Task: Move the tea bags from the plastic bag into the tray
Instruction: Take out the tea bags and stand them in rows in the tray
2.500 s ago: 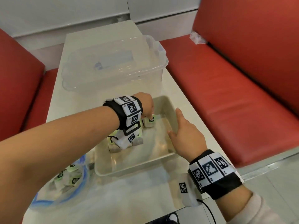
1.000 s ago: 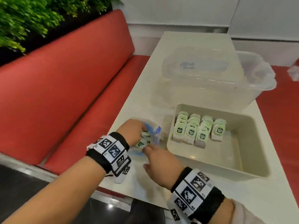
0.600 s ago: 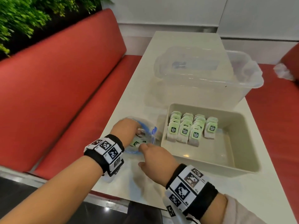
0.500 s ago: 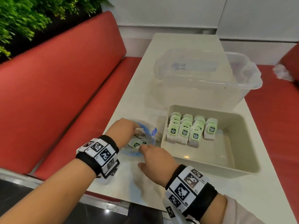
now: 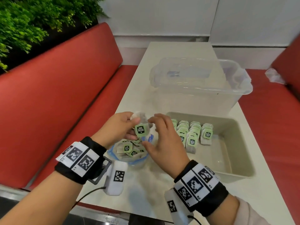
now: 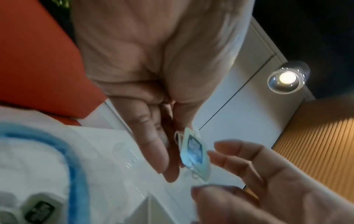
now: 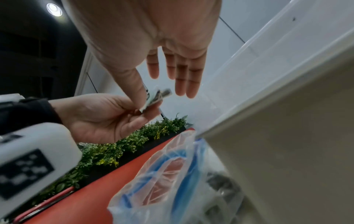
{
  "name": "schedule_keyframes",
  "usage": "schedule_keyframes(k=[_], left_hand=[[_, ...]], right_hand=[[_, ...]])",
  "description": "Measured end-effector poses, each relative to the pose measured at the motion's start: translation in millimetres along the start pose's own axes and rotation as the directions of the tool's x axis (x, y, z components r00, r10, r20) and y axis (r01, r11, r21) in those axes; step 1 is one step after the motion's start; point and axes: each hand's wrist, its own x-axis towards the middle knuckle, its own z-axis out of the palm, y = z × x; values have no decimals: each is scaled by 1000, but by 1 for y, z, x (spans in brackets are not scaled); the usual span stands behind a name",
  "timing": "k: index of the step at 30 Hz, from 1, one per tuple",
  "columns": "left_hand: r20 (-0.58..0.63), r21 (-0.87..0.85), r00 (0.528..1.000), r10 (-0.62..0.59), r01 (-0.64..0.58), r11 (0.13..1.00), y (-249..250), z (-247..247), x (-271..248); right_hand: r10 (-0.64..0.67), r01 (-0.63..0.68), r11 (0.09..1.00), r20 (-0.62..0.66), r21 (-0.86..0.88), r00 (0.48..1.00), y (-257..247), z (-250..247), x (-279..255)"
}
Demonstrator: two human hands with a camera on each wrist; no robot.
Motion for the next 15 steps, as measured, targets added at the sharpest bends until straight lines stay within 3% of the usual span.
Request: schedule_keyframes(k=[3, 9, 12, 15], left_hand=[[87, -79, 996, -14, 21, 997, 9, 17, 4], [143, -154, 990, -5, 27, 988, 16, 31, 12], [163, -168, 987, -19, 47, 985, 16, 34, 15], [122, -130, 992, -22, 38, 991, 17, 35, 18]], right_hand=[[-24, 23, 998, -20, -67, 1000, 8, -7, 3], [-152, 127, 983, -210, -131, 966, 29, -19, 1], [-131, 98, 987, -284, -128, 950, 33, -26, 1], [-31, 28, 1000, -433, -15, 901, 37, -39, 4]])
